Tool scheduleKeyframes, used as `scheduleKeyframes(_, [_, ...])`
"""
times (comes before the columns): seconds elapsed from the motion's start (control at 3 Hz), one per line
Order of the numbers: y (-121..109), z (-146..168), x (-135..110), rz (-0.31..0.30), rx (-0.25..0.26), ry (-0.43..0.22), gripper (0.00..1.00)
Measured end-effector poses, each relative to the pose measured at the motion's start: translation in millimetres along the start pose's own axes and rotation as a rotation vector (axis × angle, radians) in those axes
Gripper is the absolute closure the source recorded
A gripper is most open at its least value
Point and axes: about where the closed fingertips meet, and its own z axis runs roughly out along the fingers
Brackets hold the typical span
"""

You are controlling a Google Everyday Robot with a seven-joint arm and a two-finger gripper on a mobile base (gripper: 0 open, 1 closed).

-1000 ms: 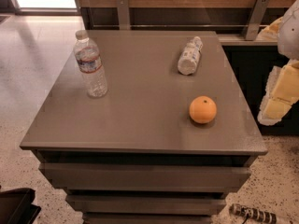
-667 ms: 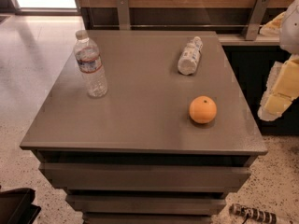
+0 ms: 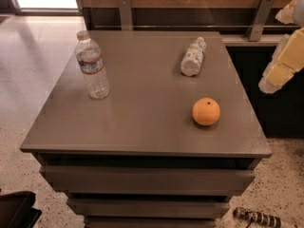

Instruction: Place blue plastic bottle upright

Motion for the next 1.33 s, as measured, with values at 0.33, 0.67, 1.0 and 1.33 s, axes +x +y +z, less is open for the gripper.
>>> scheduleKeyframes(0.33, [-27, 3, -3, 0.176, -0.005, -0.066, 0.0])
scheduleKeyframes(0.67, [-52, 11, -2, 0.355, 0.012, -0.055, 0.0])
scheduleKeyframes(1.0, [-77, 27, 1, 0.532, 0.047, -0.004, 0.0])
scheduleKeyframes(1.33, [-97, 43, 3, 0.7, 0.077, 0.01, 0.0])
